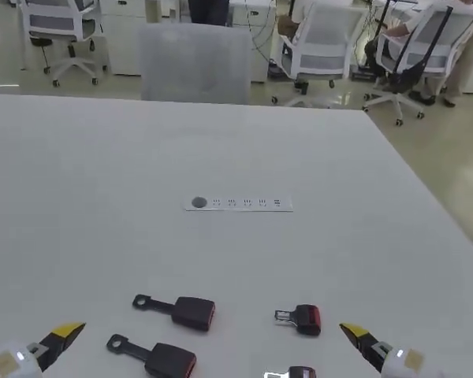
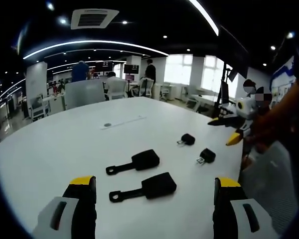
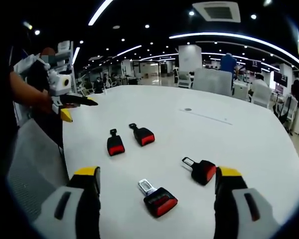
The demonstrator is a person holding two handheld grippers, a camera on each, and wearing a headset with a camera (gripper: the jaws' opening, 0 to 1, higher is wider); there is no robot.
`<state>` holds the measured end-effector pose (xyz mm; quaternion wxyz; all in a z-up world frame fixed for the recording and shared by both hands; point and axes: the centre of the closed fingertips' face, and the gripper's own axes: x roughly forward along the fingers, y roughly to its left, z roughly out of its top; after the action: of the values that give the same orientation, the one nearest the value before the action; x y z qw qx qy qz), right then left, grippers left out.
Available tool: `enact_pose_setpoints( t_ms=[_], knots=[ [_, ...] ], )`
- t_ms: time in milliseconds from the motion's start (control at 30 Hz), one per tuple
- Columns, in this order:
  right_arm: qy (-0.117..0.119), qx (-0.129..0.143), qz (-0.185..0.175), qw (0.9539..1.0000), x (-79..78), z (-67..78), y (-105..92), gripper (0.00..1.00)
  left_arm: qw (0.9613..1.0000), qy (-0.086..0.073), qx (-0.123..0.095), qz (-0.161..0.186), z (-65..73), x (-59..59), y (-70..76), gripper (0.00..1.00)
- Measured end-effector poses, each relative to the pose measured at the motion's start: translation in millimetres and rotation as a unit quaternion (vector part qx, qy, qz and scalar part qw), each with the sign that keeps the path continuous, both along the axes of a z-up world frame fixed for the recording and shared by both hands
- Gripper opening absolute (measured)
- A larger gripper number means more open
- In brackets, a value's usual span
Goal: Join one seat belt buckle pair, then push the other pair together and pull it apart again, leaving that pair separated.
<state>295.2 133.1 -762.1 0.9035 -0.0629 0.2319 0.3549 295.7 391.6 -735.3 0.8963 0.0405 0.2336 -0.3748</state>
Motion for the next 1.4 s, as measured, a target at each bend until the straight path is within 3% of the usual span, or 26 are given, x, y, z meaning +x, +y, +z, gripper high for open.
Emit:
enact_pose_setpoints(
  t_ms=[533,767,900,1033,1133,1333,1400],
  knots=[
    [0.042,-0.026,0.051,0.9975,5.5,-27.4,5.5,0.92,0.9979,0.029,0.013,-0.056,-26.0,15.0,-19.1,0.97],
    [0.07,-0.044,0.083,0.9931,4.9,-45.1,5.2,0.88,0.993,0.042,0.04,-0.103,-43.8,17.1,-26.3,0.95],
    [0.086,-0.059,0.104,0.9891,3.2,-54.8,4.0,0.85,0.9912,0.047,0.038,-0.118,-48.5,21.7,-31.2,0.93],
    [0.104,-0.059,0.117,0.986,1.9,-62.7,2.0,0.82,0.9861,0.054,0.055,-0.147,-59.9,23.5,-37.2,0.91],
    [0.115,-0.08,0.137,0.9806,-1.7,-71.8,0.1,0.81,0.982,0.06,0.06,-0.169,-67.8,22.8,-43.1,0.87],
    [0.139,-0.09,0.173,0.9709,-7.2,-85.7,1.0,0.74,0.9701,0.062,0.085,-0.219,-83.0,23.1,-52.8,0.83],
    [0.143,-0.093,0.184,0.968,-8.5,-87.7,1.1,0.73,0.9628,0.064,0.099,-0.243,-89.9,22.6,-54.9,0.83]
  ],
)
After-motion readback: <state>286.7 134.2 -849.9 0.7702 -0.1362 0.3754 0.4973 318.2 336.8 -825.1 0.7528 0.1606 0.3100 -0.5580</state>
